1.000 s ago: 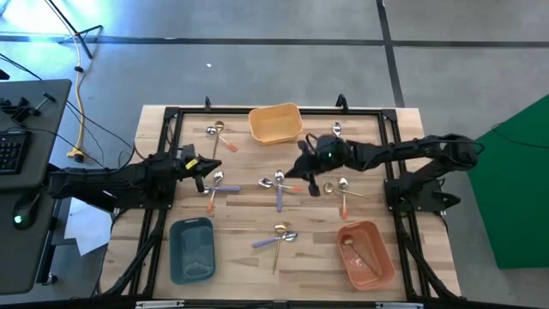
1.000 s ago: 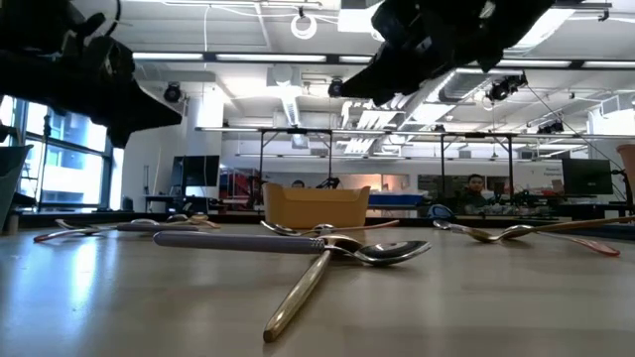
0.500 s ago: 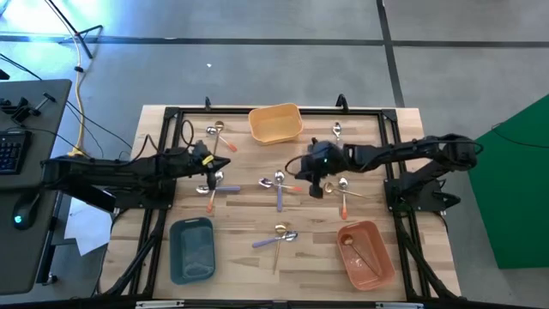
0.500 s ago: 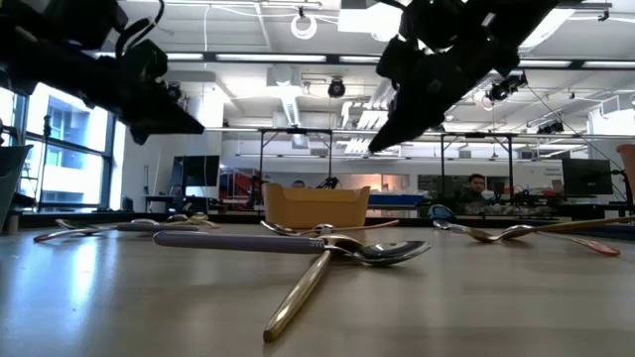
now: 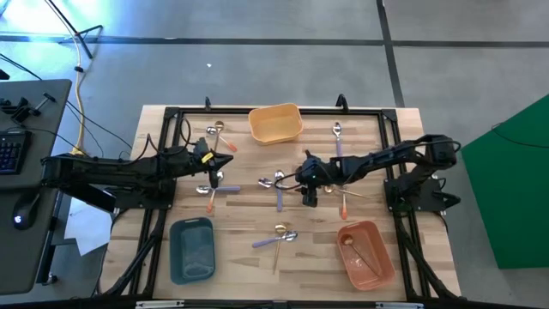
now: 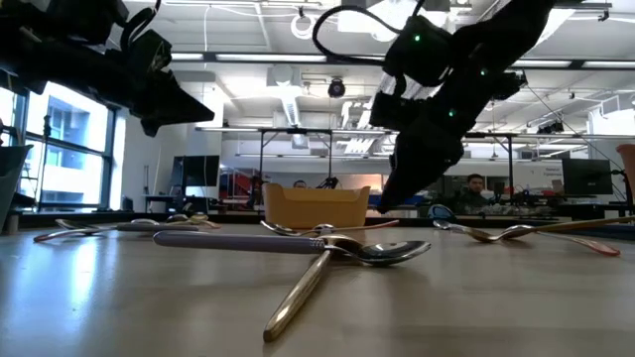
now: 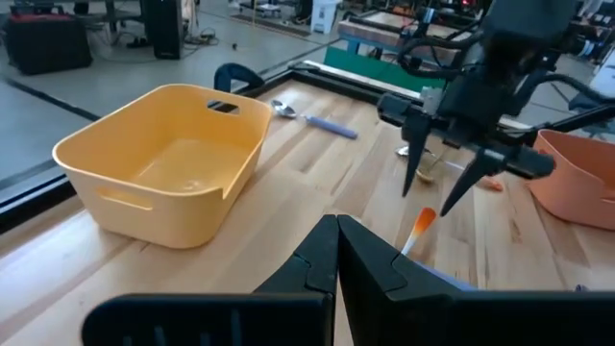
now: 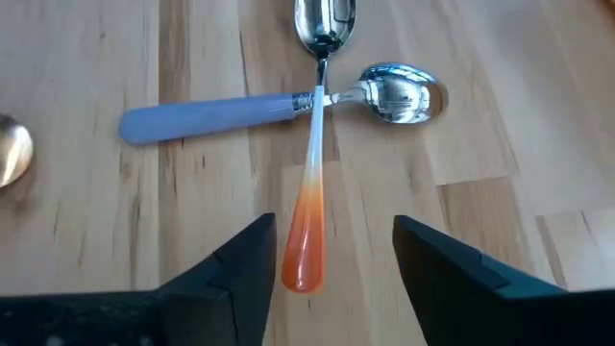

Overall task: Sort silverware by color (type)
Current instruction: Put the center orange spoon into the yellow bin

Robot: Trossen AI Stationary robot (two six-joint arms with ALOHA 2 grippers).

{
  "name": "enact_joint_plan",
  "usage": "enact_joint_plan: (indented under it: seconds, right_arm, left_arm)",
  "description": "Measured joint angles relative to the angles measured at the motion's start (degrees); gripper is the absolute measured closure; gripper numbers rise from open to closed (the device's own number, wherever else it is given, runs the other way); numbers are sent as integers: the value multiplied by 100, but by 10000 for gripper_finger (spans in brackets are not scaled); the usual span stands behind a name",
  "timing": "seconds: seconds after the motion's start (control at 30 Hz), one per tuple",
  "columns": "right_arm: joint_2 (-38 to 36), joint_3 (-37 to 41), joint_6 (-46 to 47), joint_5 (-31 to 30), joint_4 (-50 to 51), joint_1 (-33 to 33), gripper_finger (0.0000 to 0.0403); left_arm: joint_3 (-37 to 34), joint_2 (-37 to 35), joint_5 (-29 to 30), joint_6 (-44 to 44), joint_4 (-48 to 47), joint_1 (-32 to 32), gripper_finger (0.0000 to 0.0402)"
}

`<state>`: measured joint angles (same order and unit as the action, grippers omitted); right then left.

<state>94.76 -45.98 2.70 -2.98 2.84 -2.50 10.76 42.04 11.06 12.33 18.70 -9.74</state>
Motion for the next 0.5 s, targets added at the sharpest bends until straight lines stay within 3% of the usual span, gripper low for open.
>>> enact_joint_plan:
  seconds: [0.23,0.5]
  right_arm:
    - [462,0,226,68,-346,-12,235]
    - [684,-10,347,91,-486,-11,327]
  left_arm:
    - [-2,-2,2,217,78,-8,401]
    - [-2,-108,-41,411,356,-114,401]
